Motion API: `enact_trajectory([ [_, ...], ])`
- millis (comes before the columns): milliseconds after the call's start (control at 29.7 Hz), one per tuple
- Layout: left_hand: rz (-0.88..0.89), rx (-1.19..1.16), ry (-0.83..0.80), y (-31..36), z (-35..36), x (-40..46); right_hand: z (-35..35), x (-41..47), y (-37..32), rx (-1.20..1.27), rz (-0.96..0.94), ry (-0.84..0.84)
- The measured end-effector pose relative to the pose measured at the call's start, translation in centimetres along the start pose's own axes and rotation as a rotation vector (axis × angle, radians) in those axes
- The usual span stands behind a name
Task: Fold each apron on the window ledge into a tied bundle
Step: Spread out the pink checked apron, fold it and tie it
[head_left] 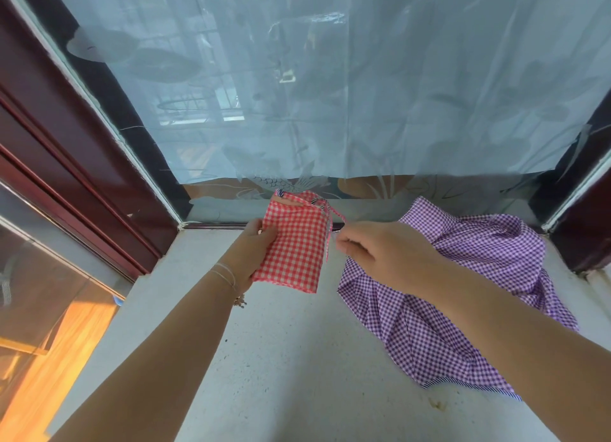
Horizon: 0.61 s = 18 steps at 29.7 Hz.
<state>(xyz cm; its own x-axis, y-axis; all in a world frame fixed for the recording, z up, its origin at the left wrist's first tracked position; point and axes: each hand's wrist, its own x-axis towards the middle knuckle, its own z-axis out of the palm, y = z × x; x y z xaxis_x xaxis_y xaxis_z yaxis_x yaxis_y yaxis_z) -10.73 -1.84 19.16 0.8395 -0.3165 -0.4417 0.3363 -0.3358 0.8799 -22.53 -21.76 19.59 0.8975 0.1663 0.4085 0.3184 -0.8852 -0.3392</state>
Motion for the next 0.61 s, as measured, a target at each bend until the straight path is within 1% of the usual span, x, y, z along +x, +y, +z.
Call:
enact_trajectory([
  [101, 0.156, 0.268, -0.023, 0.4, 1.4, -0.5, 1.1, 0.1, -1.3, -0.125, -0.131, -0.11],
  [168, 0.286, 0.411, -0.064, 0.6, 2.3, -1.1, 1.1, 0.7, -2.5, -0.127, -0.142, -0.174],
  [269, 0.436, 0.646, -0.181, 0.7, 3.3, -1.8, -0.2, 2.3, -3.4, 0.006, -0.001, -0.31],
  [336, 0.47, 0.751, -0.223, 0.7, 3.7, -2.6, -1.3, 3.3, -3.3, 0.159, 0.147, -0.417],
  [403, 0.487, 0.773, -0.251, 0.9, 3.7, -3.2, -2.3, 4.0, -2.9, 0.297, 0.26, -0.49],
  [504, 0.5, 0.815, -0.302, 1.4, 3.8, -3.9, -2.9, 4.6, -2.2, 0.344, 0.333, -0.526],
  [605, 0.468, 0.813, -0.349, 1.6, 3.8, -4.3, -3.3, 4.9, -1.8, 0.442, 0.402, -0.566],
])
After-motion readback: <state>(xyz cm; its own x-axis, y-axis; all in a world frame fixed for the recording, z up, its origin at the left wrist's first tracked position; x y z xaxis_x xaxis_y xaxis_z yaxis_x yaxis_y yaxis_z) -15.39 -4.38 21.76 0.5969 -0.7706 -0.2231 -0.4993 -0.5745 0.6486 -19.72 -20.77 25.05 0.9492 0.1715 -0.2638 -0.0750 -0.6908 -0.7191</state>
